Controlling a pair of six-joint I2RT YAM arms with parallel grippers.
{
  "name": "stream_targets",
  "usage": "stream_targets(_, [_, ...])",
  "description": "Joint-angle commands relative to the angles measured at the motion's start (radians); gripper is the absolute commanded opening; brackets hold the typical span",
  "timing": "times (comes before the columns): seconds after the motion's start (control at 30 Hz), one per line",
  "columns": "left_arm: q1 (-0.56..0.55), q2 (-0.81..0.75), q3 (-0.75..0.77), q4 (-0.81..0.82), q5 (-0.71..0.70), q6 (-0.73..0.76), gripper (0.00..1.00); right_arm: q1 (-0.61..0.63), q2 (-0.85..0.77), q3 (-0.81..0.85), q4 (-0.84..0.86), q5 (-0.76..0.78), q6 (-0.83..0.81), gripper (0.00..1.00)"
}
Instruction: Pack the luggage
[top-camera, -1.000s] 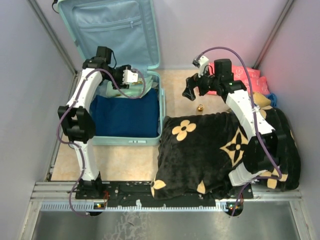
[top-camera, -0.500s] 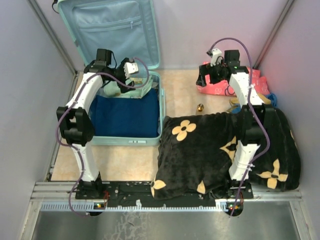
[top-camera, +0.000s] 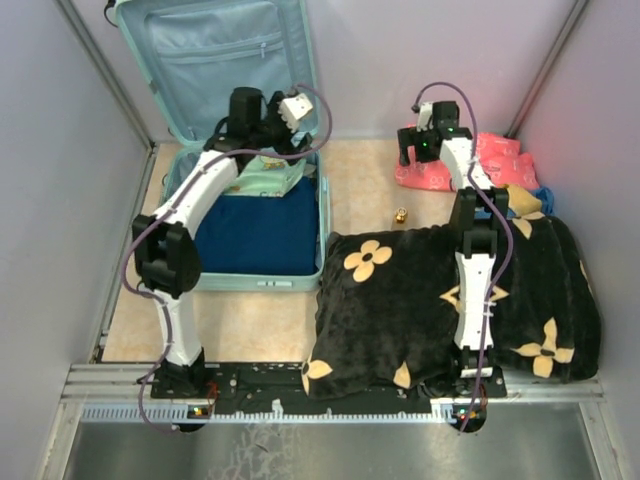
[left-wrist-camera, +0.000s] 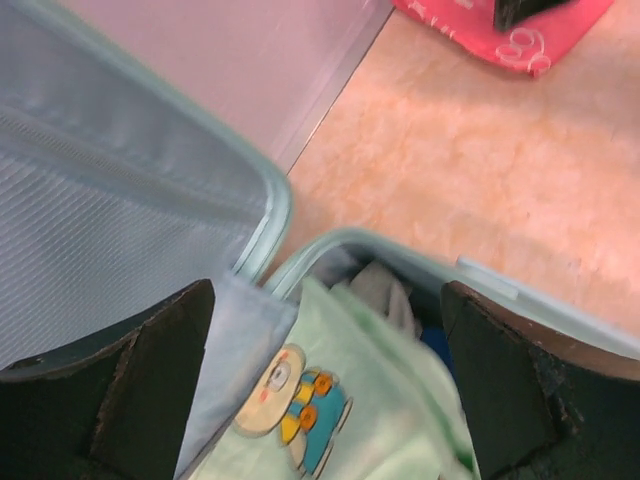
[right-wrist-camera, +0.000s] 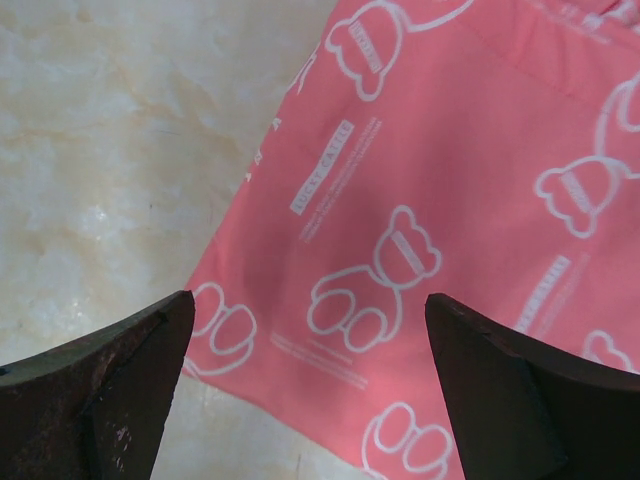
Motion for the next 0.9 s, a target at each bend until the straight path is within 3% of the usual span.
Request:
stream_targets(0.0, [-0.073,0.121,0.105,0.029,-0.180,-0.185,1.00,0.044,0.082,0.070,0.015,0.036,-0.010,0.99])
stream_targets(0.2, [-0.087,0.212,0.215,0.045,-0.148,-0.391,1.00,0.088,0.149,0.058,-0.003,0.007,-0.053,0.92])
stream_targets(0.5, [-0.106,0.277,0.229,0.091,-0.096,-0.694,0.91,0.124,0.052,-0.119,-0.002,-0.420,-0.020,0.83])
stream_targets(0.67, [-0.156,0.337,0.281,0.091,-0.128,-0.776,0.89,0.101,-0.041,-0.143,0.097,-0.498,0.108,0.86])
stream_targets(0.77, [-0.198,0.366,0.311,0.096,-0.166,-0.790,0.91,0.059,-0.132,-0.181,0.198,-0.506,0.178,0.91])
stream_targets(0.87, [-0.251,0.388,0.326,0.111,-0.257,-0.805,0.94,0.006,-0.197,-0.184,0.196,-0.465,0.187,0.95])
